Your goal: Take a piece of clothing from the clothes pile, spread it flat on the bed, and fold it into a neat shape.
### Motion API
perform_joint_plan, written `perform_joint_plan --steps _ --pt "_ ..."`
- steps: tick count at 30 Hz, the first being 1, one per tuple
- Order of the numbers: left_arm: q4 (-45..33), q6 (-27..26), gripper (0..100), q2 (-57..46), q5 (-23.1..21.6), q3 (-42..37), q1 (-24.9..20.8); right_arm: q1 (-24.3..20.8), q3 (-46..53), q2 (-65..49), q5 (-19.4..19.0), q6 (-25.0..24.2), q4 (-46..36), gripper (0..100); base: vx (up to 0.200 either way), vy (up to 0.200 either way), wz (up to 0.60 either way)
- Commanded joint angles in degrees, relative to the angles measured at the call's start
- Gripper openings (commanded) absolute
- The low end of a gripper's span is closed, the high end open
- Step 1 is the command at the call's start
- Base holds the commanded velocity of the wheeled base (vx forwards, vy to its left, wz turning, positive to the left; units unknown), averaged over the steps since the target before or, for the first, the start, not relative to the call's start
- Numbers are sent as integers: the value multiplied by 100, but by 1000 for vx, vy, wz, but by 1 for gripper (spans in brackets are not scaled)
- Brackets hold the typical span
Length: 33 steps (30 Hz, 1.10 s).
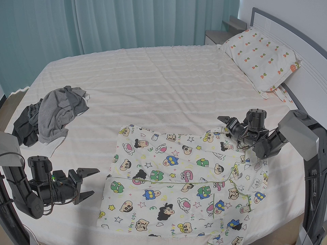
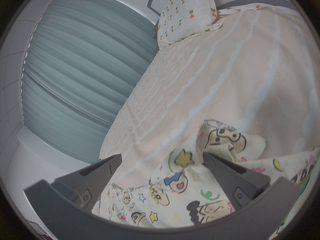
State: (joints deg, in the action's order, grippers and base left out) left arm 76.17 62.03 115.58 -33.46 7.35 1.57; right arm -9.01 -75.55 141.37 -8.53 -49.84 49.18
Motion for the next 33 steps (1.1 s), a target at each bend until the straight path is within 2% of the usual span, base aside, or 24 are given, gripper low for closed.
perform_joint_plan --steps 1,5,6,21,25,29,33 --pt "3 3 100 9 -2 3 1 4 -391 233 1 26 -303 100 0 0 0" --pt "3 3 100 9 6 3 10 -4 -734 356 10 26 -620 100 0 0 0" --pt "3 3 100 9 6 3 10 -4 -769 373 10 26 -629 0 0 0 0" --pt "3 3 100 17 6 3 1 -31 -988 57 71 132 -655 0 0 0 0" --pt "3 3 100 17 6 3 1 -75 -1217 127 71 273 -655 0 0 0 0" --pt "3 3 100 17 6 12 1 -224 -1481 321 89 677 -664 0 0 0 0" --pt "3 3 100 17 6 12 1 -286 -1630 479 89 791 -725 0 0 0 0"
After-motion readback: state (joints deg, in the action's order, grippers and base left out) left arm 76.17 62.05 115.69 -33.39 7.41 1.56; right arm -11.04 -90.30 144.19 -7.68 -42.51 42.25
